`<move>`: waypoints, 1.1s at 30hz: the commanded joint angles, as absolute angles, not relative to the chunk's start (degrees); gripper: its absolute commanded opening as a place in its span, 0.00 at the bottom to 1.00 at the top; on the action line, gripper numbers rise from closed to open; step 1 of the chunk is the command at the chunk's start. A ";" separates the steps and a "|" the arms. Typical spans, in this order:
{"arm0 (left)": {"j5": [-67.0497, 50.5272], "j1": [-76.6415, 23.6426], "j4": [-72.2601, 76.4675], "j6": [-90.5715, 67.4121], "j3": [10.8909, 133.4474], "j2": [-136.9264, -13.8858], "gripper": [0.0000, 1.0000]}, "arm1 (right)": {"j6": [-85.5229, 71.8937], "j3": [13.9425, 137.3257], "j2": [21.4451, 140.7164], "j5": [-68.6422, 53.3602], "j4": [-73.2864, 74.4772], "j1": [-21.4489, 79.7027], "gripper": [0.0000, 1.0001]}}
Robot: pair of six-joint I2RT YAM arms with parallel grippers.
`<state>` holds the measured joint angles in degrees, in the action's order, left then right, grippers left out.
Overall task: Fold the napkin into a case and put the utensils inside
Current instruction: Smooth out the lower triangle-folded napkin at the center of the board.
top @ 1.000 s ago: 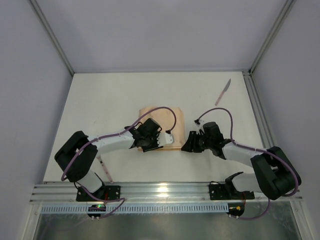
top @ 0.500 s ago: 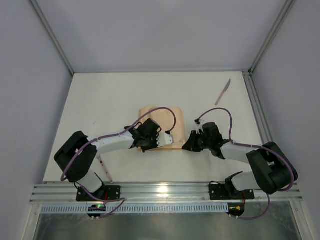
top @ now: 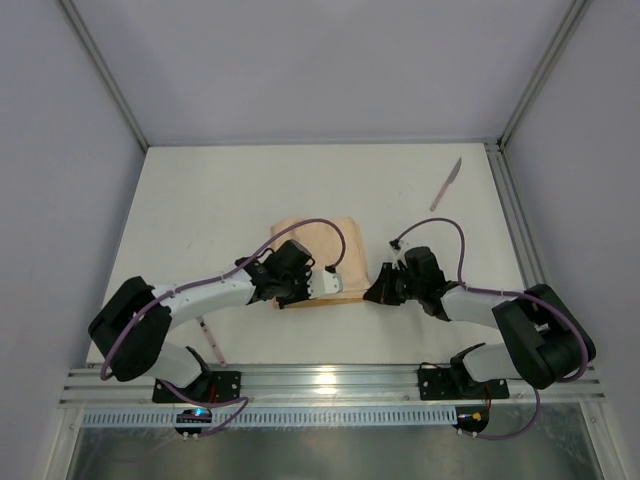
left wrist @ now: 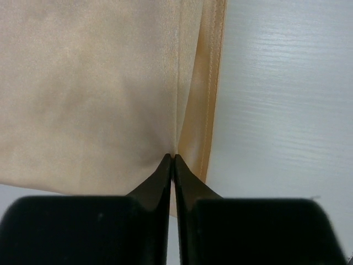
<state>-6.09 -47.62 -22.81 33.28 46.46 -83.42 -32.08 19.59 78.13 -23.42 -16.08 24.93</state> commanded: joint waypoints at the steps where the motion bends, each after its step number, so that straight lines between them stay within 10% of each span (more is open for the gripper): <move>1: -6.06 -47.55 -25.66 33.84 45.70 -83.15 0.12 | -32.52 18.63 76.82 -21.27 -15.82 24.87 0.09; 4: -6.06 -47.55 -25.75 33.66 45.97 -83.41 0.43 | -32.26 18.63 76.55 -21.27 -15.56 24.96 0.09; 10: -4.22 -47.55 -22.77 31.99 46.93 -84.11 0.30 | -32.26 18.46 76.46 -21.36 -15.64 24.96 0.09; 33: -13.53 -49.92 -19.25 26.72 57.22 -95.44 0.35 | -32.78 17.75 77.96 -21.80 -17.67 24.96 0.09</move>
